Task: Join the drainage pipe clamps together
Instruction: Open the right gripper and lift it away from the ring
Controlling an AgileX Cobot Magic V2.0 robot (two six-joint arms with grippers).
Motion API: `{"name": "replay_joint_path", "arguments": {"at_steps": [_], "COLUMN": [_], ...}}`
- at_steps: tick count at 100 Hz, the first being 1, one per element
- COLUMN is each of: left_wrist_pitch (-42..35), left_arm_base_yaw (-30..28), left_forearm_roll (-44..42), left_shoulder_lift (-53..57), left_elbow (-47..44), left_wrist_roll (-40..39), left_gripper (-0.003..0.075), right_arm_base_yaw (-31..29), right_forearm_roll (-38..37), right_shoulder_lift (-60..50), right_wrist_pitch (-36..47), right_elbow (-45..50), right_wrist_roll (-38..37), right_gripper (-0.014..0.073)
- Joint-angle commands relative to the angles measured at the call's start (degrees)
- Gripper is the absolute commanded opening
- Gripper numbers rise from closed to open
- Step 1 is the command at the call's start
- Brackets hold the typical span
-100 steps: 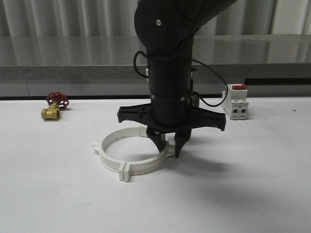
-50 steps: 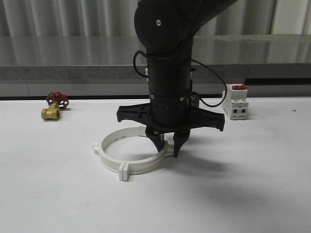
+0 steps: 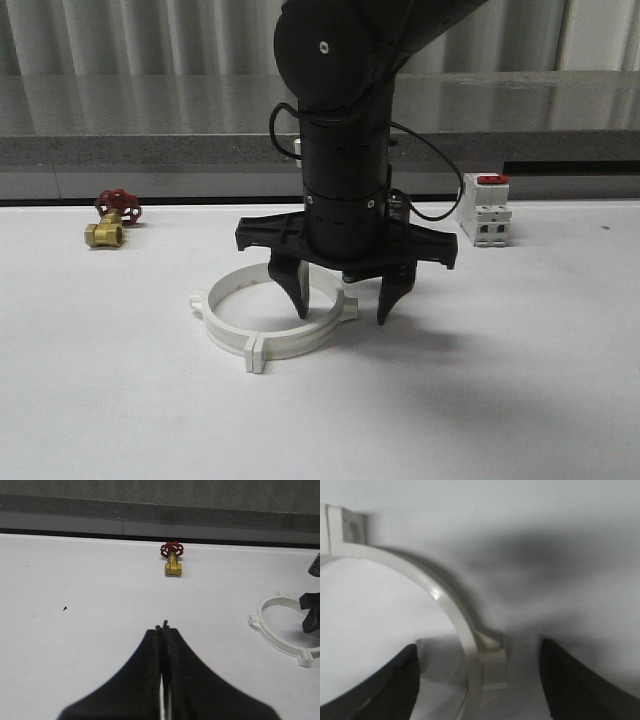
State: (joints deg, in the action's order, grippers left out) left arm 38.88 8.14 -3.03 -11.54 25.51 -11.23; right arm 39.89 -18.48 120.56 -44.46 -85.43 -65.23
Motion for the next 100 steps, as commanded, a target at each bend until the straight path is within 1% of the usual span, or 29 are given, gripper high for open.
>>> {"name": "replay_joint_path", "arguments": {"at_steps": [1, 19, 34, 52, 62, 77, 91, 100], "left_wrist_pitch": [-4.12, -4.12, -4.12, -4.12, -4.12, -4.12, -4.12, -4.12], "left_arm_base_yaw": [-0.07, -0.07, -0.07, -0.07, -0.07, -0.07, -0.07, -0.07], "left_forearm_roll": [-0.18, -0.18, -0.18, -0.18, -0.18, -0.18, -0.18, -0.18], "left_shoulder_lift": [-0.51, -0.51, -0.51, -0.51, -0.51, -0.51, -0.51, -0.51], "left_elbow": [1.53, 1.53, 1.53, 1.53, 1.53, 1.53, 1.53, 1.53], "left_wrist_roll": [0.08, 0.08, 0.08, 0.08, 0.08, 0.08, 0.08, 0.08], "left_gripper": [-0.0020, -0.0020, -0.0020, -0.0020, -0.0020, -0.0020, -0.0020, -0.0020], "right_arm_base_yaw": [-0.10, -0.15, -0.15, -0.15, -0.36, -1.93, -4.51, -6.66], "right_forearm_roll": [-1.01, -1.34, -1.34, -1.29, -1.35, -1.55, -1.72, -1.80], "right_shoulder_lift": [-3.05, -3.47, -4.14, -7.48, -9.87, -13.66, -18.08, -22.24], "right_wrist_pitch": [-0.68, -3.51, -5.77, -5.90, -6.26, -10.09, -11.28, -11.03], "right_elbow": [-1.63, -2.83, -6.80, -9.93, -9.92, -8.89, -5.85, -2.17], "right_wrist_roll": [0.76, 1.19, 6.17, 10.80, 12.86, 15.67, 20.11, 21.89], "right_gripper": [0.0525, 0.0525, 0.0525, 0.0525, 0.0525, 0.0525, 0.0525, 0.0525]}}
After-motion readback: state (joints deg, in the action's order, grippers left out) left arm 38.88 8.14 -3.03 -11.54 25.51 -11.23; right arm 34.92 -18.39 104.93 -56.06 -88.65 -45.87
